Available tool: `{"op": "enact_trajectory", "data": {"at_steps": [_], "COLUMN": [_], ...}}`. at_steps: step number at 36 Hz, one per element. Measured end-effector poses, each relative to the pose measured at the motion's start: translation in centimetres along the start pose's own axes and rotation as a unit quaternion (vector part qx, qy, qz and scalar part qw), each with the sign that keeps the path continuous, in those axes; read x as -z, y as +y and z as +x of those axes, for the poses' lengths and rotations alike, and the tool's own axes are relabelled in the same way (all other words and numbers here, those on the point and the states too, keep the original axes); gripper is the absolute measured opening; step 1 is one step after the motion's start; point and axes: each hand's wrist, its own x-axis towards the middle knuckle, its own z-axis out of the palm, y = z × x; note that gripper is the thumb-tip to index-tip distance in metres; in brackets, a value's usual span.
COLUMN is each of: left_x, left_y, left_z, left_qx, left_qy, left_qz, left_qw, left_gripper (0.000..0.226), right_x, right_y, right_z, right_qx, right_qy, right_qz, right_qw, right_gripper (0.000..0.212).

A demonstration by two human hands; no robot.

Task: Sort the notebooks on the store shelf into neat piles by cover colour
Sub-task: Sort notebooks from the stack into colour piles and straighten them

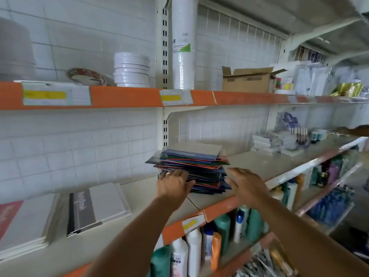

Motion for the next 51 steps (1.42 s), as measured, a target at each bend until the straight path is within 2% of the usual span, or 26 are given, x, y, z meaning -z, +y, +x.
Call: {"op": "enact_trajectory", "data": {"at_steps": [8,13,16,24,29,35,44,48,51], "left_x": [0.1,-0.5,-1.0,-2.1,-2.1,-1.1,-0.8,-1.0,-1.2], "left_y": [2.4,4.9,6.7,10.2,10.8,11.1,10.8,10.6,10.6], "left_z": [5.0,7.8,9.2,11.2,11.0,10.9,10.9,11.1,11.2], "left_qx": [0.001,0.017,0.045,0.135,0.178,0.221,0.213,0.210,0.213], "left_qy": [0.013,0.041,0.039,-0.037,-0.005,-0.033,-0.025,-0.030,-0.019], "left_qz": [0.016,0.016,0.009,0.038,0.041,0.095,0.162,0.196,0.203], "left_qw": [1.000,0.999,0.998,0.989,0.983,0.970,0.963,0.957,0.955], "left_gripper": [0.048,0.046,0.049,0.054,0.044,0.050,0.062,0.044,0.030], "right_x": [-1.6,-2.7,-2.9,-3.6,-4.0,-4.5,-4.6,-4.9,-5.2], "right_y": [2.8,5.1,6.6,8.6,8.8,8.3,7.9,8.1,8.3], "right_z": [5.2,8.5,10.2,13.4,14.3,15.6,16.8,16.6,16.2], "right_qx": [0.020,0.067,0.100,0.161,0.188,0.198,0.230,0.233,0.248], "right_qy": [0.017,0.012,0.004,-0.031,-0.028,-0.012,-0.056,-0.081,-0.054], "right_qz": [0.016,0.026,0.036,0.069,0.098,0.133,0.068,0.041,0.018], "right_qw": [1.000,0.997,0.994,0.984,0.977,0.971,0.969,0.968,0.967], "right_gripper": [0.042,0.043,0.041,0.051,0.048,0.043,0.080,0.086,0.087]}}
